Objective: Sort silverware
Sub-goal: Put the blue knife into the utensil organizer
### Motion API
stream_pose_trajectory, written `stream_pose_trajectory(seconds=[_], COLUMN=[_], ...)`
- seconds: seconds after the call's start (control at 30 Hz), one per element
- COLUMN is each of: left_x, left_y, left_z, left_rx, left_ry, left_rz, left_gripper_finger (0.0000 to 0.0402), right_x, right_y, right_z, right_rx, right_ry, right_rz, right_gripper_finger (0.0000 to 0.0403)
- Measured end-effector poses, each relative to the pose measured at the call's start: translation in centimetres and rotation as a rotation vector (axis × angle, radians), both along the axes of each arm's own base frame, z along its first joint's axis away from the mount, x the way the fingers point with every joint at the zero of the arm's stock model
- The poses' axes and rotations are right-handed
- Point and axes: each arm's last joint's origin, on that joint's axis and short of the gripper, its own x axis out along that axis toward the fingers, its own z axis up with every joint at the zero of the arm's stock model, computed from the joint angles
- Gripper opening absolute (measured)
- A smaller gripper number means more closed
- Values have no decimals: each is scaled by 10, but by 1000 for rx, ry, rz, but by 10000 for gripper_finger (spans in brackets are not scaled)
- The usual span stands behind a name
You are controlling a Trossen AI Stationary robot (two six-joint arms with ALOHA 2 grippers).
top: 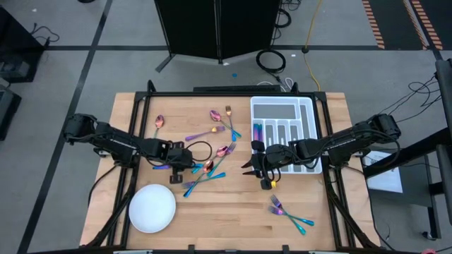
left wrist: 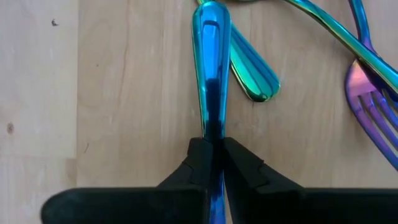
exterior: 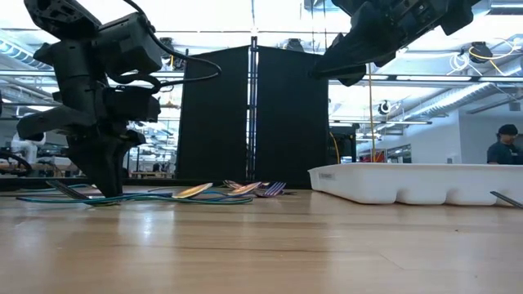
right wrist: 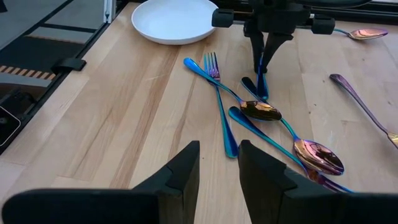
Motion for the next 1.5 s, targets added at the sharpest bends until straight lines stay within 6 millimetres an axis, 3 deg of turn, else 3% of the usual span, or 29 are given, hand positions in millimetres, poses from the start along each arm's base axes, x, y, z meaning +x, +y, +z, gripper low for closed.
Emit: stream_pose_trajectory(seconds=[0.73, 1.0, 1.17, 1.33, 1.5], left_x=[18, 52, 76, 108, 151], left_y=[0, -1, 2, 11, 26], left_z=[35, 88, 116, 120, 107], left_rx=[68, 266, 432, 598, 721], left_ry=[-106, -289, -358, -362, -281], left_rz=[-60, -325, -507, -718, -910], left_gripper_finger=[22, 22, 22, 22, 22], right_x=[-7, -32, -44, -49, -57], right_y=[-1, -7, -10, -12, -17], right_z=[0, 26, 27, 22, 20], right_rx=[-3, -1, -18, -29, -55], right_ry=[55, 35, 91, 150, 194], right_rz=[-5, -90, -215, -306, -432], right_gripper_finger=[95, 95, 95, 95, 95])
